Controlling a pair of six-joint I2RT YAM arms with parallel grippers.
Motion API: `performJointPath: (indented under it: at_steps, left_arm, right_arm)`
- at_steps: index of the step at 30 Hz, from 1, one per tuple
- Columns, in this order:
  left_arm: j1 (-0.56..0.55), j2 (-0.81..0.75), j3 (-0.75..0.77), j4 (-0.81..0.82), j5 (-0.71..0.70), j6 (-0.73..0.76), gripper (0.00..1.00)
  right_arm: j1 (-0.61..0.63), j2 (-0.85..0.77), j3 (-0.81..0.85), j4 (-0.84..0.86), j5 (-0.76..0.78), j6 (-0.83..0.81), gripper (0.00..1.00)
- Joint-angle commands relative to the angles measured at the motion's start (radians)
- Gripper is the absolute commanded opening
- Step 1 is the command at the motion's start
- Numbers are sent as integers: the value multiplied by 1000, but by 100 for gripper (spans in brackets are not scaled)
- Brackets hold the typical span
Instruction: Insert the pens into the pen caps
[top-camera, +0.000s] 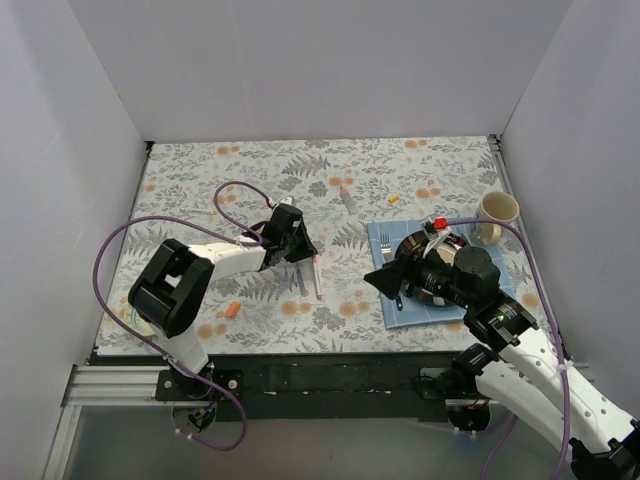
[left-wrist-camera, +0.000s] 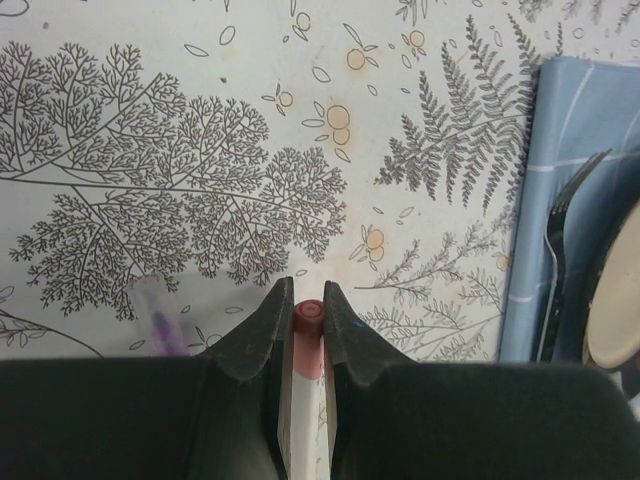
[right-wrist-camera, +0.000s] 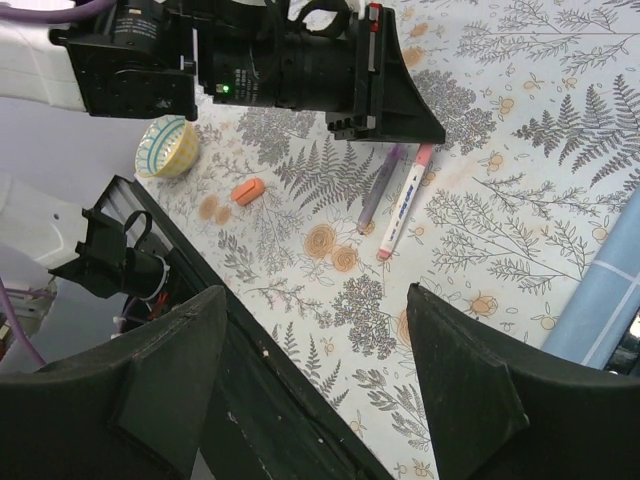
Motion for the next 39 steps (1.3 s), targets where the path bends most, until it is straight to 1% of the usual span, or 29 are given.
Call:
performJointPath:
  at_steps: [1, 3, 4, 5, 7, 8, 11, 12, 13, 14, 15, 16, 18, 19, 20, 21, 22, 23, 24, 25, 27, 28, 29, 31, 33, 37, 39]
  left_arm:
    - [-21, 37, 72, -71, -114, 38, 8]
    - [-37, 54, 114, -134, -157, 51, 9]
    - [-41, 72, 132, -164, -209, 53, 9]
    - [-50, 79, 148, -215, -232, 52, 11]
    - [-55, 76, 183, -237, -257, 64, 15]
    - [-57, 71, 191, -240, -261, 68, 21]
    - [-60, 43, 217, -241, -239, 85, 33]
    - [-60, 37, 223, -245, -235, 87, 40]
    - [-58, 27, 238, -252, -241, 72, 44]
    - [-58, 5, 247, -269, -267, 62, 47]
    - [-60, -7, 260, -278, -292, 53, 53]
    - [-54, -16, 287, -295, -327, 5, 55]
    - [-31, -26, 338, -385, -425, -51, 58]
    - [15, -26, 399, -427, -441, -89, 59]
    - [44, -21, 427, -497, -451, -141, 58]
    - [76, -18, 448, -525, -453, -169, 58]
    - [144, -15, 473, -548, -450, -191, 58]
    - [178, -12, 509, -588, -447, -235, 57]
    - [207, -6, 529, -608, -448, -257, 57]
    - [262, 0, 546, -626, -452, -275, 55]
    - [313, 19, 606, -697, -471, -338, 51]
    - [356, 46, 626, -723, -490, -356, 50]
    - [377, 68, 675, -778, -498, -375, 49]
    - [431, 132, 723, -830, -504, -390, 48]
    - [460, 180, 787, -856, -513, -389, 47]
    - [523, 322, 890, -944, -530, -404, 45]
    - [546, 361, 933, -970, -542, -413, 44]
  right_arm:
    - [2, -11, 33, -10, 27, -5, 79]
    - [2, -13, 35, -11, 29, -5, 79]
    - [0, -13, 36, -17, 29, -4, 79]
    - [0, -13, 41, -20, 29, -5, 79]
    - [0, -13, 47, -30, 32, -5, 79]
    - [2, -16, 48, -30, 32, -7, 79]
    - [0, -20, 48, -27, 33, -4, 80]
    - [2, -19, 47, -25, 32, -4, 80]
    - [2, -20, 47, -24, 26, -2, 80]
    - [2, -19, 45, -24, 23, -2, 80]
    - [2, -19, 45, -24, 20, 1, 80]
    - [0, -20, 42, -24, 16, 3, 80]
    - [2, -23, 41, -19, 15, 4, 80]
    - [0, -27, 39, -17, 12, 4, 80]
    - [0, -25, 38, -13, 9, 3, 79]
    - [0, -27, 38, -10, 7, 3, 80]
    - [0, -28, 36, -7, 7, 3, 79]
    - [0, -28, 36, -5, 6, 3, 79]
    - [0, -28, 36, -5, 6, 0, 79]
    - [0, -30, 36, -5, 6, -4, 79]
    - [0, -28, 35, -5, 7, -8, 79]
    - [2, -28, 35, -5, 10, -11, 79]
    - [2, -30, 33, -4, 12, -14, 79]
    - [0, -24, 29, 9, 16, -23, 79]
    - [0, -14, 21, 13, 26, -27, 79]
    - [0, 7, 18, 22, 15, -34, 78]
    - [0, 18, 16, 29, 13, -39, 78]
